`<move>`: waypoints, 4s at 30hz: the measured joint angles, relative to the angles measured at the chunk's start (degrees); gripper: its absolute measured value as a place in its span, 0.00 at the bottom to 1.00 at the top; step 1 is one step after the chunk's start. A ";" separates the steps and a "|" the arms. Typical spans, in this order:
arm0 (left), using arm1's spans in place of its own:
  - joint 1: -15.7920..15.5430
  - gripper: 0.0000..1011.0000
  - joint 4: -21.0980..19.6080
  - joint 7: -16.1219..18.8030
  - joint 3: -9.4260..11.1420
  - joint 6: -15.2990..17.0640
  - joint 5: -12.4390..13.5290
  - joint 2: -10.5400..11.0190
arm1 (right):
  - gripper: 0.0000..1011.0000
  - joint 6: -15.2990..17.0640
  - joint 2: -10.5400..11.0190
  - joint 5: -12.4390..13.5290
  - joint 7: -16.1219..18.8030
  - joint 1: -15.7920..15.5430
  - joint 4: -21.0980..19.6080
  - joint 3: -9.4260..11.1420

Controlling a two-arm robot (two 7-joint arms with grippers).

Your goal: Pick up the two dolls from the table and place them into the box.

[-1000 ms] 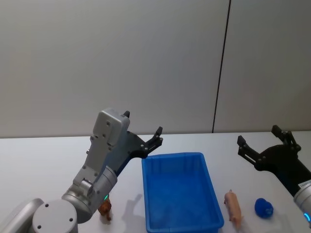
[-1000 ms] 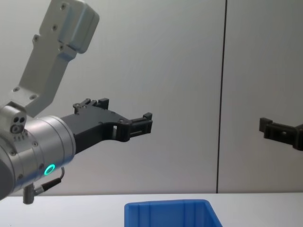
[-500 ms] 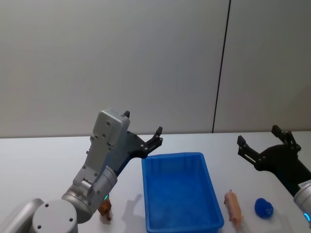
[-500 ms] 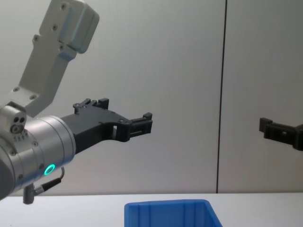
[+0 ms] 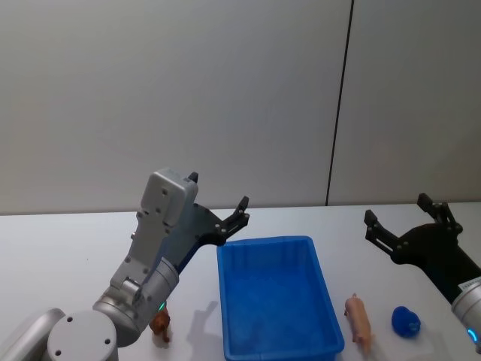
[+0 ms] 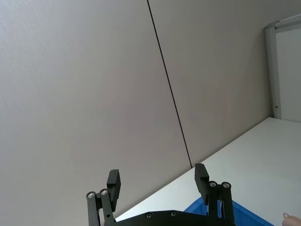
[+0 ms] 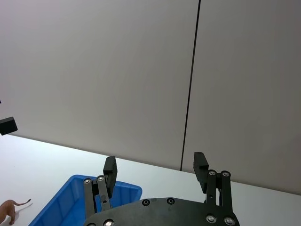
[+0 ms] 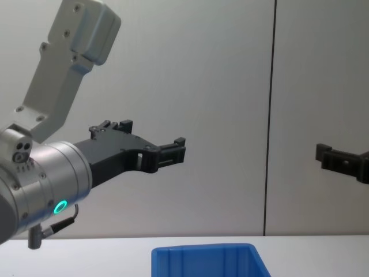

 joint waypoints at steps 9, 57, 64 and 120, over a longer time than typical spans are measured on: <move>0.00 0.99 0.00 0.00 0.00 0.00 0.00 0.00 | 0.99 0.00 0.00 0.00 0.00 0.00 0.00 0.00; 0.00 0.99 0.00 0.00 0.00 0.00 0.00 0.00 | 0.99 7.96 0.07 0.74 0.09 2.20 2.19 1.23; 0.00 0.99 0.00 0.00 0.00 0.00 0.00 0.00 | 0.99 11.51 0.10 1.12 0.09 3.78 4.68 1.90; 0.00 0.99 0.00 0.00 0.00 0.00 0.00 0.00 | 0.79 25.64 -3.25 -1.35 8.72 13.36 31.33 0.17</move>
